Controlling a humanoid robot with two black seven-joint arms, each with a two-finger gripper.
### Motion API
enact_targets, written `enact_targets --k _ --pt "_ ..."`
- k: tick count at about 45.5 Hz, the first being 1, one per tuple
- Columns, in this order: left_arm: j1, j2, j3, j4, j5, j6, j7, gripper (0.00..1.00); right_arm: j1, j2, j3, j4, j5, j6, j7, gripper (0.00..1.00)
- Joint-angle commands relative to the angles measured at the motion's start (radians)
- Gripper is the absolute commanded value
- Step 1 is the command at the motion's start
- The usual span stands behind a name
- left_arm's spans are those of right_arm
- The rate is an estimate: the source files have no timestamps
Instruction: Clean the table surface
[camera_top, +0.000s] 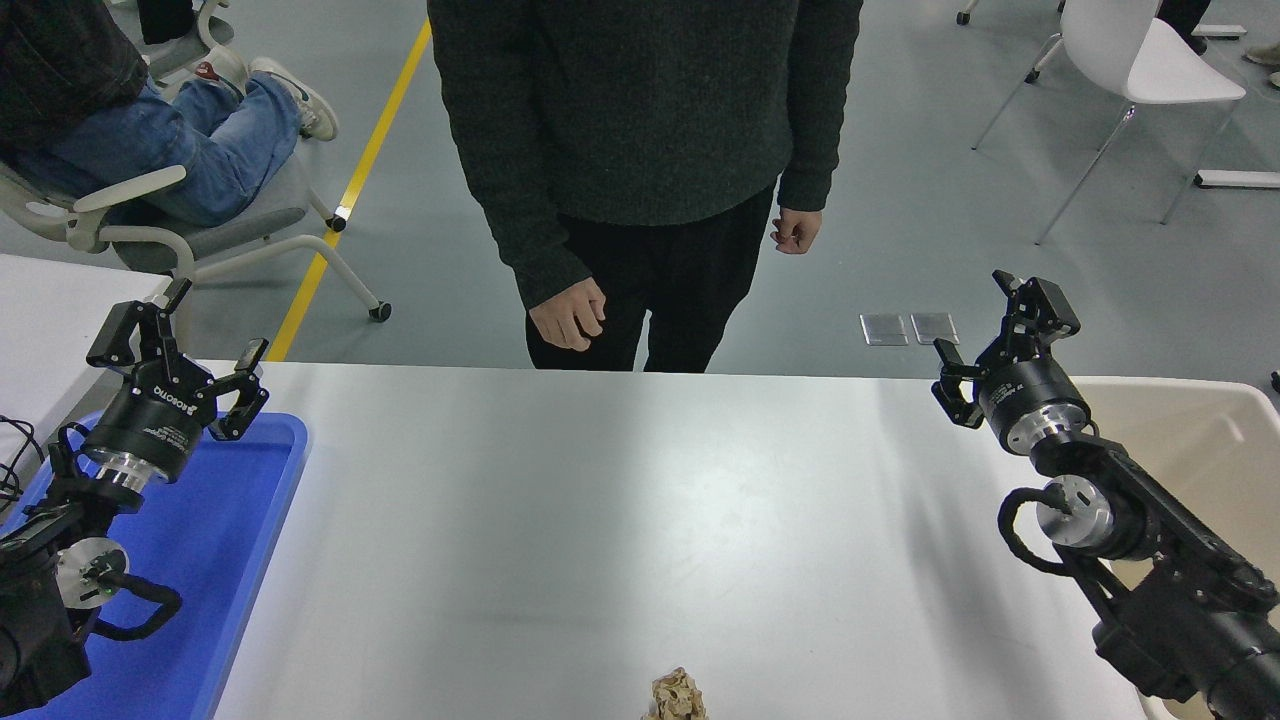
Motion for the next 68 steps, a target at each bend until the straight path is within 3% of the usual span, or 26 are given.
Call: enact_targets --k 1,46,58,68 --pt "0.000 0.000 0.000 0.001 0.000 0.000 0.000 1.00 -0.023 0.005 -0.025 -0.013 -0.161 -0.002 0.080 1.00" --pt "0.000 0.000 0.000 0.000 0.000 0.000 0.000 1.00 -0.033 -0.018 -0.078 -0.018 -0.212 -0.005 0.096 1.00" --pt "0.000 0.000 0.000 0.000 0.000 0.000 0.000 1.00 -0.004 -0.204 -0.342 0.065 -0.215 -0.001 0.093 1.00" --pt "0.000 0.000 0.000 0.000 0.000 0.000 0.000 1.00 0.037 -0.446 -0.552 0.278 -0.302 -0.001 0.093 1.00"
